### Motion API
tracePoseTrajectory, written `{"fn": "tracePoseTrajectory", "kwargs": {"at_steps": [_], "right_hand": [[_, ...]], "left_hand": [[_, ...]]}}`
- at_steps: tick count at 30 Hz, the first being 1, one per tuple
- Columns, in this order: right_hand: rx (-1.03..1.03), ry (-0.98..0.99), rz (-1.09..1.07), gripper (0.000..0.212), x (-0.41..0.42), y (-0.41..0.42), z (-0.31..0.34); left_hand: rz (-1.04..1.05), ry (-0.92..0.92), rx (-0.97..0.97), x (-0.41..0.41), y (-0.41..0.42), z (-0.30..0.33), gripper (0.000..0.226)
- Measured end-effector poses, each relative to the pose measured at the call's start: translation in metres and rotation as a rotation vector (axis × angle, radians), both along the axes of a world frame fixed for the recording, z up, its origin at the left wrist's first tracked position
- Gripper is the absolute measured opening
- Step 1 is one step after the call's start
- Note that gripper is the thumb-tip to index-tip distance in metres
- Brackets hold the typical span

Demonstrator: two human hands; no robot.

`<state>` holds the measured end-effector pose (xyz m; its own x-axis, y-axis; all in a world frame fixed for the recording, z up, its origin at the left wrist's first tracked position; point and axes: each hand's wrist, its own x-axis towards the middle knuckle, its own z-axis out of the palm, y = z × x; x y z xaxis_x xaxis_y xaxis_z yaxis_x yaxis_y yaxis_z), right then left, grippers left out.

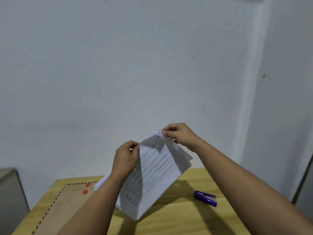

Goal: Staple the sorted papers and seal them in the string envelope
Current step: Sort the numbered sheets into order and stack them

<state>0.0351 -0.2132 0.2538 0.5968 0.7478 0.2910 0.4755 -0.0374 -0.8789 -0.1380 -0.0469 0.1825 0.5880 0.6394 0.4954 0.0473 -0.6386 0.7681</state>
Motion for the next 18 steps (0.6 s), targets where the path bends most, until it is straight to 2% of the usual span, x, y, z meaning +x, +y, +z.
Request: {"fn": "tracePoseTrajectory", "kwargs": {"at_steps": [5,12,15,18], "right_hand": [[0.002,0.069,0.073,0.011,-0.011,0.001,-0.004],[0.036,0.121,0.145,0.009,-0.015,-0.003,-0.006],[0.037,0.147,0.159,0.022,-0.016,-0.007,-0.006],[-0.016,0.039,0.124,0.026,-0.006,-0.010,-0.012]], "left_hand": [[0.044,-0.027,0.018,0.001,0.000,0.002,0.010],[0.041,0.008,-0.041,0.001,-0.003,0.007,0.017],[0.047,0.001,-0.044,0.001,-0.006,0.009,0.018],[0.062,-0.012,-0.062,0.000,-0.008,0.011,0.017]]}}
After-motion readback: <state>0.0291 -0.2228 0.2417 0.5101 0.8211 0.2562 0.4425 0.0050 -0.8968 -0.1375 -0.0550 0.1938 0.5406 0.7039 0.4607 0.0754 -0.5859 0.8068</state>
